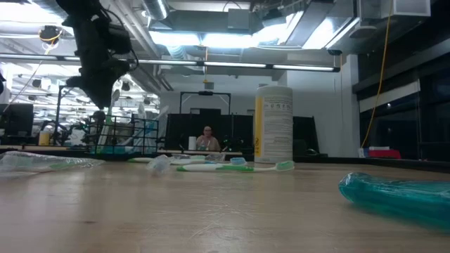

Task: Pick & Place toothbrushing station
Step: Adjust the black wire organizer

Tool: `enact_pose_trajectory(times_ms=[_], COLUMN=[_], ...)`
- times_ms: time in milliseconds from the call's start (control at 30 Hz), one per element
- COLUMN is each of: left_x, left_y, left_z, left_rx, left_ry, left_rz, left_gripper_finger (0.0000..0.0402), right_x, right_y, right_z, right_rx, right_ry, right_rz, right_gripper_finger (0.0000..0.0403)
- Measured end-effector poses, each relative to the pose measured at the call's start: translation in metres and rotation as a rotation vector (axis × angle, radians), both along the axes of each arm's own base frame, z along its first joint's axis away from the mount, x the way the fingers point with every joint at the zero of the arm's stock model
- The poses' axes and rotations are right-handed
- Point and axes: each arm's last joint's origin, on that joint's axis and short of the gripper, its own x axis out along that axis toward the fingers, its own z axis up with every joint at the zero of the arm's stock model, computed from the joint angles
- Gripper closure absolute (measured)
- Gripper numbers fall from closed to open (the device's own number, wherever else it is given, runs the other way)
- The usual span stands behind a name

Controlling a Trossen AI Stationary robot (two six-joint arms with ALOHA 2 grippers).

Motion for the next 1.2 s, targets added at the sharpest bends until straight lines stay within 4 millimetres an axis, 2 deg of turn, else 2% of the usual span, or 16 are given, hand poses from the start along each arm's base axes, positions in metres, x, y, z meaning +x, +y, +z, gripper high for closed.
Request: enact_pose_trajectory(times_ms=[333,467,633,1033,1200], left_x=[-0.002,0.002,0.002,0.015,0.019], left_y=[-0.007,-0.006,-0.006,0.015,0.020], left_z=[0.013,0.030,0.044,0.016,0.004], left_rx=[0.054,0.185,0.235,0.073,0.051], left_ry=[-0.060,-0.136,-0.154,-0.099,0.040], left_rz=[-0.017,-0.032,-0.049,-0.053,-0.083], left_gripper_finger=[0.0293,0.0285,0.0285,0.0312,0.0301], right_x=[0.000,0.000,0.000,0.000,0.000], right_y=[-0.003,-0.003,-0.003,-0.002,0.000], right_z=[0.000,0.000,0.000,0.000,0.000], right_rx=[-0.003,0.002,0.002,0.004,0.005], right_ry=[-0.003,-0.001,-0.001,0.000,0.000], right_rz=[-0.009,-0.011,-0.011,0.016,0.035], right_gripper_finger=[0.0343,0.0343,0.0343,0.0343,0.0343])
